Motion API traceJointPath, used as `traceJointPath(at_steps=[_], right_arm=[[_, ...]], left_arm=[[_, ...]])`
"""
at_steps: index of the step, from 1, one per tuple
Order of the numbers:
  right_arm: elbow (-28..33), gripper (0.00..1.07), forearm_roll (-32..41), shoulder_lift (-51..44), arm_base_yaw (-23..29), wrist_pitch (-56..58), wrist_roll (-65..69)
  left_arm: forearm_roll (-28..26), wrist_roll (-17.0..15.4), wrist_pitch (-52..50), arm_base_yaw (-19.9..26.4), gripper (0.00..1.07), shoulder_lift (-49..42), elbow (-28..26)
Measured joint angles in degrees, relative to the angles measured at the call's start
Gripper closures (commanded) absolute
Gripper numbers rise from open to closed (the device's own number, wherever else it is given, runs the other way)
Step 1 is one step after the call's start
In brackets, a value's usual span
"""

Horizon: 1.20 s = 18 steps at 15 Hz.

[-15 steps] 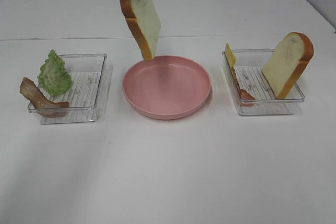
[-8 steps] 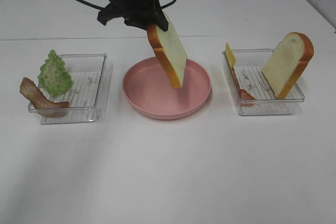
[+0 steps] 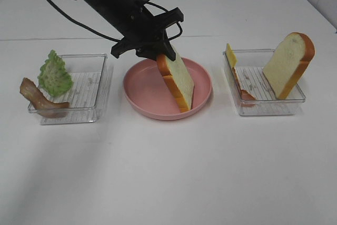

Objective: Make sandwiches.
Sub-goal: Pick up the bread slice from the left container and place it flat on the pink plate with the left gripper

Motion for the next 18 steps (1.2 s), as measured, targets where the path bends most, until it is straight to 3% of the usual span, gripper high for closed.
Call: traceJointPath(at_steps=[6,12,14,18], right_arm=[[0.0,0.32,0.0,0.0,0.0,0.0,0.0],[0.0,0.32,0.0,0.0,0.0,0.0,0.0],[0.0,0.32,0.0,0.0,0.0,0.0,0.0],[0.0,0.32,0.0,0.0,0.0,0.0,0.0]], left_arm=[[-1.5,0.1,-2.3,0.0,1.07,1.0,-0.1],[-4.9,3.2,-4.9,0.0,1.07,2.6,-0.2],[-4.9,3.7,-4.9,0.1,0.94,2.7,-0.2],[-4.4,7.0,-5.0,0.1,0.47,3.0,-0.2]])
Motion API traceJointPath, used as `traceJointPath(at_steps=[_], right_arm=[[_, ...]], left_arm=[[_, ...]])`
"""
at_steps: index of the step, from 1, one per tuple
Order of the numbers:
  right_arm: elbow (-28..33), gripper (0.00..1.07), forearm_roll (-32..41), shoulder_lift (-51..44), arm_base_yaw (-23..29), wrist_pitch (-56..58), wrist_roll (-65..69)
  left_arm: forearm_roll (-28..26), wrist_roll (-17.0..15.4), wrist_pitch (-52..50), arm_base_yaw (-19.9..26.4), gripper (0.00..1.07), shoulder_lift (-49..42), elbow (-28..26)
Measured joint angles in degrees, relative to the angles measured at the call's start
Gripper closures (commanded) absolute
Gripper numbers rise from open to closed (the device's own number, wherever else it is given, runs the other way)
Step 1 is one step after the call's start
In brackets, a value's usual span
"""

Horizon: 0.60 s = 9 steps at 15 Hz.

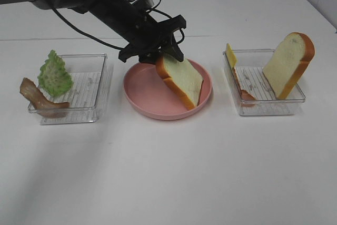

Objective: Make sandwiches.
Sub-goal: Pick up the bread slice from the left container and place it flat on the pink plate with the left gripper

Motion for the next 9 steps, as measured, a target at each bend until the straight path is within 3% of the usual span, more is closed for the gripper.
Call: traceJointPath(at_steps=[3,6,9], right_arm=[[0.0,0.32,0.0,0.0,0.0,0.0,0.0],[0.0,0.32,0.0,0.0,0.0,0.0,0.0],[0.0,0.32,0.0,0.0,0.0,0.0,0.0]], left_arm=[[1.0,2.2,0.1,0.0,0.34,0.1,0.0],[4.6,2.2,0.9,0.0,0.20,-1.1,0.0],[8.9,2.2,2.0,-0.1,0.18,-1.6,0.0]])
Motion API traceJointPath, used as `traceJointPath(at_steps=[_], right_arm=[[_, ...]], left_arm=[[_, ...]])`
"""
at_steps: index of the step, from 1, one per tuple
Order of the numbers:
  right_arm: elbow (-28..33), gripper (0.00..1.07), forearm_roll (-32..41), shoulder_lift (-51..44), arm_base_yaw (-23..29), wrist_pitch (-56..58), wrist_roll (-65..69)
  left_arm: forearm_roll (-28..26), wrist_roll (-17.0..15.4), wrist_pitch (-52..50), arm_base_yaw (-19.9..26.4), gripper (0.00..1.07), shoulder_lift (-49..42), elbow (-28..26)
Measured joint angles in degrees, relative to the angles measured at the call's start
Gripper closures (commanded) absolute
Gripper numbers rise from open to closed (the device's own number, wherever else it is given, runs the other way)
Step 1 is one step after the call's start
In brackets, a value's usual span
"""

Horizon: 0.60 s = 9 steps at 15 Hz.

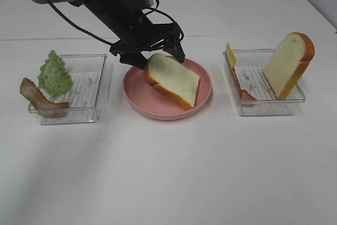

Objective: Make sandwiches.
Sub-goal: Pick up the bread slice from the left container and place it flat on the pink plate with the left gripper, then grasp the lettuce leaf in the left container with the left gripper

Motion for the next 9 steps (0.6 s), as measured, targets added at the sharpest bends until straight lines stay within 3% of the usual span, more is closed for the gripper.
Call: traceJointPath(at_steps=[5,9], right_arm=[[0.0,0.32,0.0,0.0,0.0,0.0,0.0],[0.0,0.32,0.0,0.0,0.0,0.0,0.0]], left_arm=[[9.3,0.0,0.3,0.0,0.18,-4.8,0.0],[13.8,-0.7,0.4,0.5,0.18,-7.7,0.0]])
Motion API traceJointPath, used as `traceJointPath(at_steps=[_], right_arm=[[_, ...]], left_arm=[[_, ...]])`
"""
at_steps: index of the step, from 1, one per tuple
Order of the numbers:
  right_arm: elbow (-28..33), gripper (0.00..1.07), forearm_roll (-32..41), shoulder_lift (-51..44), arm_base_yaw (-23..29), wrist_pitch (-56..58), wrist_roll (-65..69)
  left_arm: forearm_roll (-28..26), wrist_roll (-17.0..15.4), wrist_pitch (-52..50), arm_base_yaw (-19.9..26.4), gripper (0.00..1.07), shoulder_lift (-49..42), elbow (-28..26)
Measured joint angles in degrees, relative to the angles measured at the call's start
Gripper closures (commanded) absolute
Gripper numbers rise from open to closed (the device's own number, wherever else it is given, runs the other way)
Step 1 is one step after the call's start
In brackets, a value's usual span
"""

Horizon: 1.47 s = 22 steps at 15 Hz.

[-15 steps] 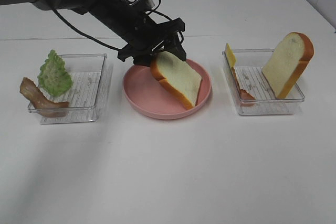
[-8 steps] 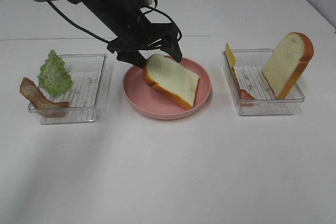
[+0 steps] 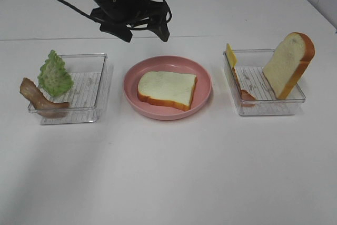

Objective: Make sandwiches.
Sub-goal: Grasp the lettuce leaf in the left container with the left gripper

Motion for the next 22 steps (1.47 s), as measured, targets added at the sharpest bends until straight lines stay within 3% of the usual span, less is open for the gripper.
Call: traceJointPath(at_steps=[2,6,10,15,17,22], right_arm=[[0.0,0.32,0.0,0.0,0.0,0.0,0.0],[0.0,0.32,0.0,0.0,0.0,0.0,0.0],[0.0,0.32,0.0,0.0,0.0,0.0,0.0],[0.0,0.32,0.0,0.0,0.0,0.0,0.0],[0.0,0.32,0.0,0.0,0.0,0.0,0.0],[0.0,0.32,0.0,0.0,0.0,0.0,0.0]], left_arm=[[1.0,-0.4,0.7,0.9,0.18,-2.2,0.0],[9.6,-2.9,10.0,5.8,0.22,-8.0,0.0],[18.2,-4.1,15.0,6.4,0.28,-10.8,0.0],[32.5,-12.9,20.7,6.5,0.30,-11.5,0.0],[34.0,-15.1,20.9,6.5,0.30,-11.1,0.0],[34.3,-15.9,20.9,6.5,0.30,-6.4,0.0]])
